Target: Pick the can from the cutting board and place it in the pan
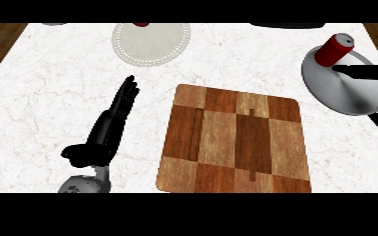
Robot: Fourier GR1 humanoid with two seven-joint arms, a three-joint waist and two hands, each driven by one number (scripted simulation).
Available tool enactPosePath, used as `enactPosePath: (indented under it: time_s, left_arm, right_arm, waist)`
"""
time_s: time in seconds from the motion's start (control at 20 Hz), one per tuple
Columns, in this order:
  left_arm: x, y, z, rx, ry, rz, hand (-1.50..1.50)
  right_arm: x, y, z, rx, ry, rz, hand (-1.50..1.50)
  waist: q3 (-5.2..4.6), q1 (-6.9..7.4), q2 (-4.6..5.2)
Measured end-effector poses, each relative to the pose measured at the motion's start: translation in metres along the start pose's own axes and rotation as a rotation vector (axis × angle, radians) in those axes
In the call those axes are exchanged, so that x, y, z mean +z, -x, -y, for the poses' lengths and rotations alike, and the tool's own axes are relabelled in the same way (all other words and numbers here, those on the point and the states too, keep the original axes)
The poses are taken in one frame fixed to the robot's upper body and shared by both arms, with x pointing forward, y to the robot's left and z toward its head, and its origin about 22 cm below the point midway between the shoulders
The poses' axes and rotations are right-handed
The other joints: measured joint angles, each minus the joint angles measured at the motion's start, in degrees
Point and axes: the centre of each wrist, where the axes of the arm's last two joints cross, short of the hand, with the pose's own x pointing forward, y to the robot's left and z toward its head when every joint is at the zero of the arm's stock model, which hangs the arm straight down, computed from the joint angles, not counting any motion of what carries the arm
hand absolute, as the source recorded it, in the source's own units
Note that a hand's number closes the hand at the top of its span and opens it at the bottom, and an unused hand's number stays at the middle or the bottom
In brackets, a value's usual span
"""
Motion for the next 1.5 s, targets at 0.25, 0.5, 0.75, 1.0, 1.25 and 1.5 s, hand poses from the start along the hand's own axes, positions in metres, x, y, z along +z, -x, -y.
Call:
enactPosePath:
  time_s: [0.25,0.5,0.75,1.0,1.25,1.5]
  left_arm:
    - [0.007,0.004,-0.003,0.001,-0.01,-0.01,0.0]
    - [0.007,0.008,-0.004,-0.001,-0.022,-0.016,0.0]
    - [0.009,0.005,-0.008,-0.002,-0.028,-0.015,0.0]
    - [0.013,0.004,0.001,0.002,-0.023,-0.028,0.0]
    - [0.006,0.004,-0.005,0.0,-0.03,-0.022,0.0]
    - [0.012,0.002,-0.007,-0.003,-0.034,-0.024,0.0]
  right_arm:
    - [0.007,0.015,0.044,-0.153,-0.022,-0.009,-1.5]
    - [0.026,0.038,0.076,-0.273,-0.124,0.007,-1.5]
    - [0.047,0.059,0.099,-0.312,-0.187,0.039,-1.5]
    - [0.061,0.07,0.111,-0.27,-0.192,0.04,-1.5]
    - [0.073,0.08,0.118,-0.238,-0.201,0.029,-1.5]
    - [0.079,0.084,0.125,-0.206,-0.204,0.028,-1.5]
  waist:
    - [-0.03,-0.71,-0.32]
    - [-0.04,-1.31,-0.49]
    - [-0.06,-1.51,-0.71]
    - [-0.08,-1.67,-0.85]
    - [-0.11,-2.04,-0.96]
    - [-0.14,-1.98,-1.03]
